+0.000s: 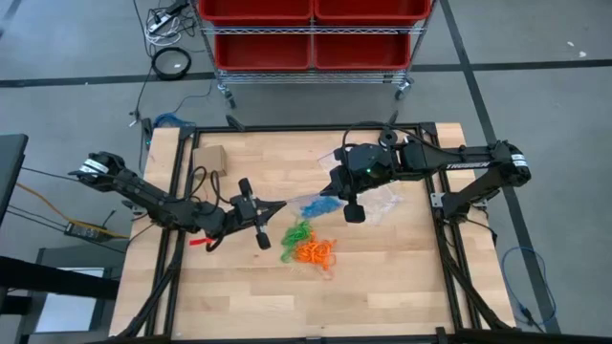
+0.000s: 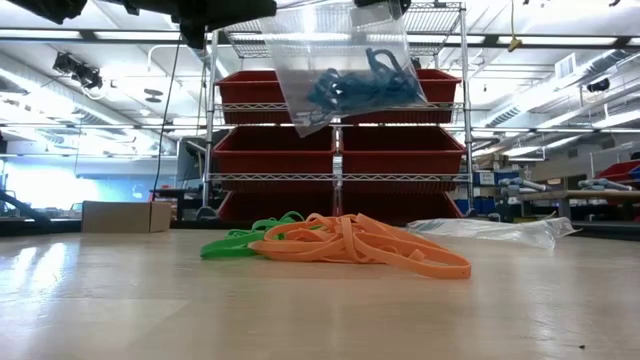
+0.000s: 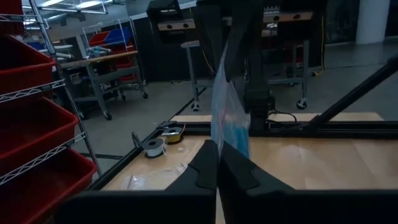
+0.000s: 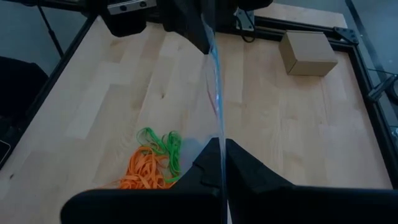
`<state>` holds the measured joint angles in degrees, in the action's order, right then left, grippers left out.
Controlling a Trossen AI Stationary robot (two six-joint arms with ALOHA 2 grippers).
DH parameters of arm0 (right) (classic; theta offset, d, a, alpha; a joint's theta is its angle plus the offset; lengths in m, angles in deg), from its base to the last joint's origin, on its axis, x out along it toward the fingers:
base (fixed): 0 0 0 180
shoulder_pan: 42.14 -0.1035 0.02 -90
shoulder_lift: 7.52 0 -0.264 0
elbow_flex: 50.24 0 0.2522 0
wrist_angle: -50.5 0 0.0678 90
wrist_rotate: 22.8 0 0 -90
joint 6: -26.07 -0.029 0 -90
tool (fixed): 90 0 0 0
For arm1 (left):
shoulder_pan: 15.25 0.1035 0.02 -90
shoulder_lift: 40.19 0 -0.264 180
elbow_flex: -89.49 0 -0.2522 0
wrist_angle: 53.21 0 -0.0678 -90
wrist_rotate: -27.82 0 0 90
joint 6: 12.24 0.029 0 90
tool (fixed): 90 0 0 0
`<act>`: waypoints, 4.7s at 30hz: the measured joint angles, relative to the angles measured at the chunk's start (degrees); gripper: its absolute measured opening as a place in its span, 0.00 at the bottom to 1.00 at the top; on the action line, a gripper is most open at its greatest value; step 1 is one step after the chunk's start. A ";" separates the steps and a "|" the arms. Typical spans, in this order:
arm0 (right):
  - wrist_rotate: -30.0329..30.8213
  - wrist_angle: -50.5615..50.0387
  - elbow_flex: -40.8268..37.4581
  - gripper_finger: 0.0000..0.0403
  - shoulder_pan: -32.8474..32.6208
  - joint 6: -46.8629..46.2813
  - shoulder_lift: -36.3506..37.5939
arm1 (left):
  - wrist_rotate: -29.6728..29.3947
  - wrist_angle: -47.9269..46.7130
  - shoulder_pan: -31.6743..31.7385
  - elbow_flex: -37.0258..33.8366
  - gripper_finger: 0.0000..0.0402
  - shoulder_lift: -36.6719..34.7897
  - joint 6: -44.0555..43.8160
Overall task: Sort rubber bands
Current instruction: Close the top left transparent zip bag
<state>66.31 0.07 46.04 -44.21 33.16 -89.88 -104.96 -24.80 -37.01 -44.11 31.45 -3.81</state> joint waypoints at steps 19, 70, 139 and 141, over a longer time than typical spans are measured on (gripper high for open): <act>4.47 3.77 0.04 0.61 -2.40 0.08 0.02 | 7.13 -40.00 3.48 19.41 0.00 0.00 3.29; 14.72 -3.68 19.56 0.31 -4.15 -2.38 -14.99 | 24.84 -101.04 14.91 70.53 0.00 17.24 9.08; 17.97 -27.02 19.47 0.02 -4.98 -3.63 -14.67 | 24.41 -105.04 14.14 70.64 0.00 17.20 8.93; 17.51 -27.37 19.47 0.04 -4.98 -4.52 -14.67 | 24.37 -105.06 14.14 70.64 0.00 17.20 8.93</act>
<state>83.82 -27.30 65.51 -49.19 28.64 -104.55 -80.59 -129.86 -22.87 26.53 48.65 5.12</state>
